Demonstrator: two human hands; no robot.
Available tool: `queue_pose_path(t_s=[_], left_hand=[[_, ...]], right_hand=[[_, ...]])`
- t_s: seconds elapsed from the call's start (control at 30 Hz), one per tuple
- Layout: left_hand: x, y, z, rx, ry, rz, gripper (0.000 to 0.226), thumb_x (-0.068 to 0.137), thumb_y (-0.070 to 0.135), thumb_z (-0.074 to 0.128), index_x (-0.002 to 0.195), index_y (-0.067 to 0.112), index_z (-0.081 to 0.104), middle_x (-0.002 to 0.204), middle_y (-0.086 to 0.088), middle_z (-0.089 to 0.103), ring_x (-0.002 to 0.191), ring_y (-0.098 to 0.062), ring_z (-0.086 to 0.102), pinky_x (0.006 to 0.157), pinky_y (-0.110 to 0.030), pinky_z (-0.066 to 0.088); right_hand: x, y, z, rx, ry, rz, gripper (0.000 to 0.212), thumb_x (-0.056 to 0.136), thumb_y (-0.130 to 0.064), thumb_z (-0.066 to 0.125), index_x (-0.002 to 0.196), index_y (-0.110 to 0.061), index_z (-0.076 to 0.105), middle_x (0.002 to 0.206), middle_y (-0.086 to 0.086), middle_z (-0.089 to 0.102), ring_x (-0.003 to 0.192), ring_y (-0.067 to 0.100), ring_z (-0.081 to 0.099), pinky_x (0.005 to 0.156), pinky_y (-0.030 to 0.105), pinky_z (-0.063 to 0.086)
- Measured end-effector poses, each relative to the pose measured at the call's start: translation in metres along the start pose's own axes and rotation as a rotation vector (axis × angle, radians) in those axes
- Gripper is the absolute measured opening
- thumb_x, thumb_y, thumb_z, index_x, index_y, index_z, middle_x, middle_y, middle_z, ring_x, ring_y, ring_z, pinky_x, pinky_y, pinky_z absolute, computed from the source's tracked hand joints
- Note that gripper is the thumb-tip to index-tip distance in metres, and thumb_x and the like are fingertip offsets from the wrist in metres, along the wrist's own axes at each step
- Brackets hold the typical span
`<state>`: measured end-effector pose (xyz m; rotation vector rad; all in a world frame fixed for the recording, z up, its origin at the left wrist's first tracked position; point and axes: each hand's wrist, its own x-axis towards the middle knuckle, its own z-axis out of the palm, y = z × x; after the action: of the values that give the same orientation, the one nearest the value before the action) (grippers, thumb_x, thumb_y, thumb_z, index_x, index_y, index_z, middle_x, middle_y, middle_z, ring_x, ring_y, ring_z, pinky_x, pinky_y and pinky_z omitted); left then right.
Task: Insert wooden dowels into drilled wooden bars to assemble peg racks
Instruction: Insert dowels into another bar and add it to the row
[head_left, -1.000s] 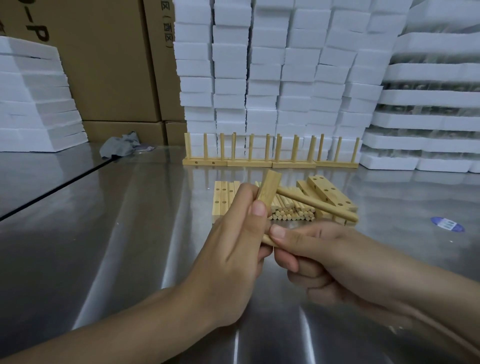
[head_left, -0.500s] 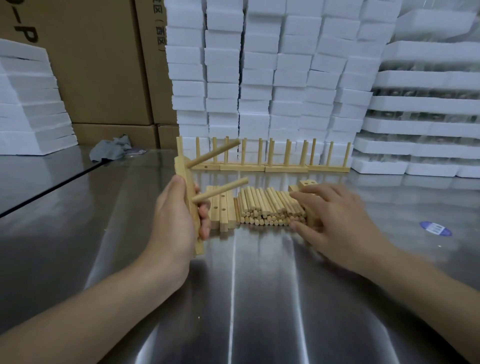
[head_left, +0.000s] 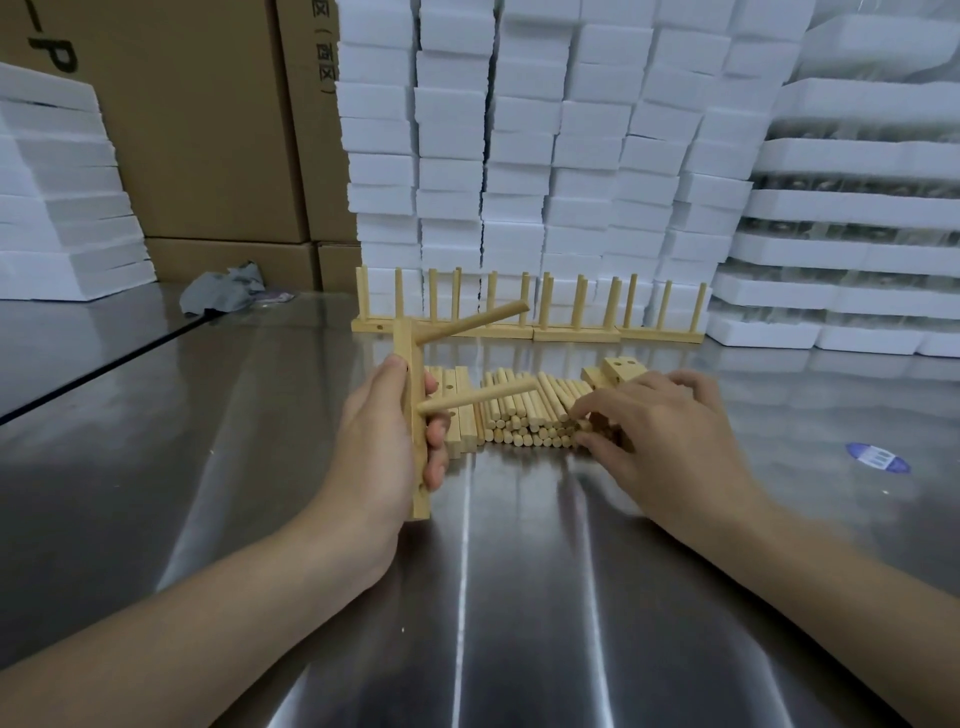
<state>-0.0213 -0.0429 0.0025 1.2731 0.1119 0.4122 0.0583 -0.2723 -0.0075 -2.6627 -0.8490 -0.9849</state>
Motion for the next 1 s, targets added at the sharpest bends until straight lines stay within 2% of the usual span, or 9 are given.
queue_pose_path(t_s=[0.1,0.17,0.23,0.3,0.5,0.63,0.73,0.9,1.0], left_hand=[[0.0,0.002,-0.003,-0.088,-0.046,-0.067,0.043,0.112,0.047,0.038,0.087,0.017,0.055,0.06,-0.001,0.045,0.042,-0.014,0.036,0.038,-0.024,0.033],[0.001,0.004,-0.005,-0.171,-0.092,-0.113,0.045,0.109,0.054,0.044,0.083,0.019,0.055,0.06,0.0,0.044,0.041,-0.012,0.035,0.038,-0.023,0.032],[0.002,0.005,-0.007,-0.236,-0.114,-0.146,0.044,0.107,0.055,0.046,0.081,0.02,0.054,0.061,-0.001,0.044,0.04,-0.011,0.035,0.038,-0.023,0.032],[0.002,0.005,-0.007,-0.283,-0.118,-0.175,0.043,0.108,0.052,0.044,0.082,0.018,0.051,0.062,-0.001,0.043,0.039,-0.011,0.035,0.037,-0.023,0.031],[-0.001,0.011,-0.005,-0.379,-0.111,-0.264,0.042,0.11,0.049,0.041,0.085,0.016,0.048,0.063,-0.001,0.044,0.041,-0.011,0.036,0.038,-0.022,0.03],[-0.003,0.017,-0.005,-0.385,-0.11,-0.282,0.036,0.11,0.048,0.042,0.093,0.018,0.049,0.065,-0.001,0.044,0.048,-0.013,0.033,0.045,-0.023,0.029],[-0.005,0.017,-0.004,-0.371,-0.142,-0.286,0.036,0.11,0.046,0.043,0.089,0.018,0.05,0.066,-0.001,0.044,0.049,-0.013,0.035,0.052,-0.026,0.028],[-0.007,0.016,-0.003,-0.386,-0.174,-0.286,0.033,0.109,0.042,0.045,0.091,0.016,0.053,0.068,-0.001,0.045,0.051,-0.012,0.037,0.048,-0.024,0.031],[-0.008,0.015,-0.001,-0.342,-0.176,-0.261,0.033,0.109,0.044,0.045,0.092,0.017,0.053,0.067,-0.002,0.046,0.051,-0.013,0.039,0.046,-0.023,0.033]], right_hand=[[0.001,-0.004,-0.016,0.214,0.196,0.059,0.008,0.096,-0.032,0.073,0.103,-0.036,0.074,0.09,-0.022,0.073,0.09,0.006,0.067,0.094,0.033,0.039],[-0.002,-0.008,-0.028,0.628,0.26,0.17,0.007,0.092,-0.031,0.077,0.098,-0.034,0.074,0.089,-0.017,0.076,0.085,0.004,0.07,0.081,0.022,0.05],[-0.007,-0.016,-0.035,1.026,0.208,0.263,0.014,0.086,-0.032,0.086,0.095,-0.031,0.076,0.087,-0.004,0.078,0.082,0.018,0.074,0.069,0.023,0.053],[-0.014,-0.022,-0.037,1.177,0.146,0.262,0.019,0.08,-0.031,0.087,0.096,-0.027,0.078,0.087,0.006,0.08,0.083,0.031,0.075,0.066,0.029,0.055],[-0.019,-0.035,-0.042,1.178,0.073,0.152,0.021,0.076,-0.03,0.087,0.095,-0.026,0.08,0.09,0.006,0.081,0.088,0.022,0.079,0.071,0.035,0.057],[-0.024,-0.044,-0.046,1.101,0.04,0.07,0.019,0.078,-0.028,0.087,0.096,-0.029,0.081,0.093,-0.002,0.081,0.084,0.013,0.077,0.07,0.012,0.053],[-0.025,-0.048,-0.049,1.015,0.014,0.004,0.017,0.08,-0.029,0.084,0.095,-0.034,0.08,0.095,-0.008,0.08,0.087,0.012,0.077,0.076,0.013,0.054],[-0.027,-0.053,-0.053,0.876,0.005,-0.04,0.018,0.08,-0.035,0.08,0.098,-0.04,0.078,0.092,-0.022,0.078,0.087,0.002,0.075,0.077,0.009,0.052],[-0.028,-0.056,-0.056,0.849,0.033,-0.046,0.009,0.08,-0.033,0.081,0.088,-0.037,0.08,0.089,-0.023,0.077,0.085,0.001,0.075,0.077,0.007,0.051]])
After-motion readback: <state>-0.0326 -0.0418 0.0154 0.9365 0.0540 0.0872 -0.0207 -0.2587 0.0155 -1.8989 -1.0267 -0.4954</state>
